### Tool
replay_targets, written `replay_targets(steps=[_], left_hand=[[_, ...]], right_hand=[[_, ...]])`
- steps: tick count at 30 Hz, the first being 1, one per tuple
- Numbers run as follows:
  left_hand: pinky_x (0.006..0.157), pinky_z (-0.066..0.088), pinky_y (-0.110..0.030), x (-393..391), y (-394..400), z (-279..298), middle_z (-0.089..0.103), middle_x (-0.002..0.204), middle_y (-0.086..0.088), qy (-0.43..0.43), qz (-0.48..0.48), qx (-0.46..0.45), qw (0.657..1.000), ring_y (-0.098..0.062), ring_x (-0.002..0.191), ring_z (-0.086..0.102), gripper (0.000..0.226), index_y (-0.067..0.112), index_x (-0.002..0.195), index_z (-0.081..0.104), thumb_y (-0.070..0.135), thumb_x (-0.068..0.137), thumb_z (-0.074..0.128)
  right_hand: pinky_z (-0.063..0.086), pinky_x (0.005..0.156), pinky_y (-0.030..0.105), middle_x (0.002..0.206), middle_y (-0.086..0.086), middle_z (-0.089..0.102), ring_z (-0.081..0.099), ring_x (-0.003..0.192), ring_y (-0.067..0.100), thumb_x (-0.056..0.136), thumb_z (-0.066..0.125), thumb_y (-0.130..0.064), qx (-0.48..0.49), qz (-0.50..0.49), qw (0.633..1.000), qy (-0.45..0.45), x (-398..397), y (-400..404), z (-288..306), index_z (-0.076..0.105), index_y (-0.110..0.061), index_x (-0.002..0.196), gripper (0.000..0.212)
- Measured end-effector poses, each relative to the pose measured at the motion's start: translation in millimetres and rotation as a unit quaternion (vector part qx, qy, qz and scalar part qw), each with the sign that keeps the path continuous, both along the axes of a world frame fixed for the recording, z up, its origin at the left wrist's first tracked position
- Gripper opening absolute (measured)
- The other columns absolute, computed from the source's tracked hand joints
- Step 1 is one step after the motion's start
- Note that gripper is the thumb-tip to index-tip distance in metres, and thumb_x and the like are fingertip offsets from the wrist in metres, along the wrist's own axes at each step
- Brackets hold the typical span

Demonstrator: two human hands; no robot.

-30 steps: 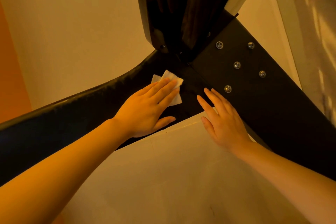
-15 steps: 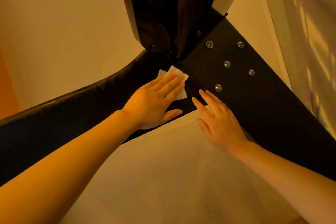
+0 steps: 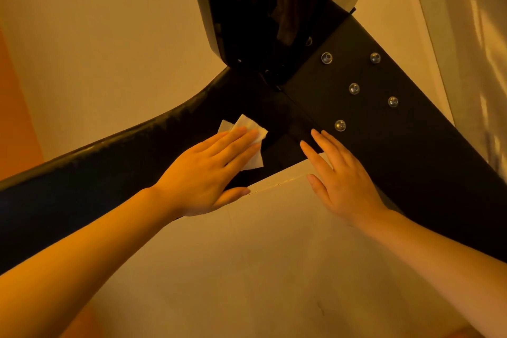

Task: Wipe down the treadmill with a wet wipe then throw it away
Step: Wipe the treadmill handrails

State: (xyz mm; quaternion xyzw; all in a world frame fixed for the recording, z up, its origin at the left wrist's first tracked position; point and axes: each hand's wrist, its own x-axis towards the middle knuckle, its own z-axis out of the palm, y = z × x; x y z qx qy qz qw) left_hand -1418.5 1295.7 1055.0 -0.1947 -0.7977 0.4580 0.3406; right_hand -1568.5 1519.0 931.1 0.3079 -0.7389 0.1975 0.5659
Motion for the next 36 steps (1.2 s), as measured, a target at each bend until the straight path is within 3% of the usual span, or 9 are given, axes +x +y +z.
replay_targets(steps=[9, 11, 15, 21, 24, 27, 29, 36], left_hand=[[0.115, 0.016, -0.044, -11, 22, 4, 0.026, 0.158, -0.010, -0.018, 0.007, 0.006, 1.000, -0.029, 0.147, 0.019, 0.077, 0.012, 0.153, 0.027, 0.063, 0.097, 0.017], [0.116, 0.010, -0.040, -18, 37, 7, 0.019, 0.160, -0.009, -0.010, 0.011, 0.002, 1.000, -0.026, 0.148, 0.009, 0.079, 0.013, 0.154, 0.018, 0.065, 0.095, 0.009], [0.114, -0.012, -0.033, -34, 65, 9, -0.014, 0.161, -0.003, 0.006, 0.041, -0.006, 0.999, -0.019, 0.140, -0.025, 0.079, 0.018, 0.152, -0.012, 0.066, 0.090, -0.003], [0.112, -0.015, -0.032, -36, 71, 10, -0.014, 0.161, -0.003, 0.003, 0.048, 0.000, 0.999, -0.018, 0.137, -0.028, 0.080, 0.019, 0.152, -0.012, 0.066, 0.089, -0.001], [0.114, -0.010, -0.035, -32, 56, 8, -0.007, 0.162, -0.004, 0.011, 0.042, -0.022, 0.999, -0.021, 0.142, -0.020, 0.079, 0.018, 0.152, -0.009, 0.068, 0.091, -0.004], [0.116, 0.010, -0.041, -22, 34, 3, 0.018, 0.160, -0.008, 0.001, 0.010, -0.011, 1.000, -0.026, 0.148, 0.008, 0.077, 0.015, 0.154, 0.015, 0.064, 0.096, 0.010], [0.115, 0.018, -0.045, -13, 17, -3, 0.024, 0.159, -0.010, -0.016, -0.004, -0.005, 1.000, -0.029, 0.147, 0.018, 0.075, 0.013, 0.153, 0.025, 0.063, 0.097, 0.018], [0.112, 0.023, -0.050, 10, -8, -15, 0.028, 0.157, -0.012, -0.022, -0.007, -0.026, 0.999, -0.033, 0.145, 0.025, 0.074, 0.009, 0.151, 0.030, 0.061, 0.099, 0.018]], right_hand=[[0.031, 0.109, 0.041, 0.159, 0.010, 0.026, 0.021, 0.147, 0.027, 0.102, 0.029, -0.038, -0.013, 0.010, 1.000, 0.001, -2, -4, -1, 0.028, -0.019, 0.152, 0.053], [0.029, 0.109, 0.040, 0.159, 0.010, 0.026, 0.020, 0.147, 0.027, 0.102, 0.030, -0.039, -0.010, 0.007, 1.000, 0.003, -2, -3, -1, 0.028, -0.019, 0.152, 0.054], [0.029, 0.109, 0.039, 0.158, 0.011, 0.028, 0.022, 0.146, 0.028, 0.101, 0.031, -0.042, -0.007, 0.001, 1.000, 0.004, 1, -2, -1, 0.031, -0.018, 0.150, 0.055], [0.027, 0.109, 0.036, 0.157, 0.011, 0.029, 0.023, 0.146, 0.027, 0.101, 0.029, -0.043, -0.001, -0.004, 1.000, 0.004, 4, 1, 0, 0.033, -0.016, 0.150, 0.055], [0.027, 0.109, 0.035, 0.158, 0.010, 0.028, 0.021, 0.147, 0.026, 0.101, 0.030, -0.042, 0.009, -0.007, 1.000, 0.003, 2, 4, 0, 0.032, -0.017, 0.150, 0.055], [0.027, 0.108, 0.034, 0.158, 0.010, 0.028, 0.020, 0.146, 0.026, 0.101, 0.031, -0.041, 0.013, -0.008, 1.000, 0.007, 1, 6, -1, 0.032, -0.016, 0.150, 0.055], [0.029, 0.108, 0.035, 0.157, 0.011, 0.028, 0.021, 0.146, 0.026, 0.101, 0.031, -0.040, 0.014, -0.005, 1.000, 0.009, 1, 7, -2, 0.032, -0.015, 0.150, 0.055], [0.030, 0.108, 0.039, 0.158, 0.014, 0.027, 0.026, 0.145, 0.031, 0.100, 0.027, -0.041, 0.007, -0.042, 0.999, -0.015, -5, 20, -16, 0.029, -0.015, 0.151, 0.057]])
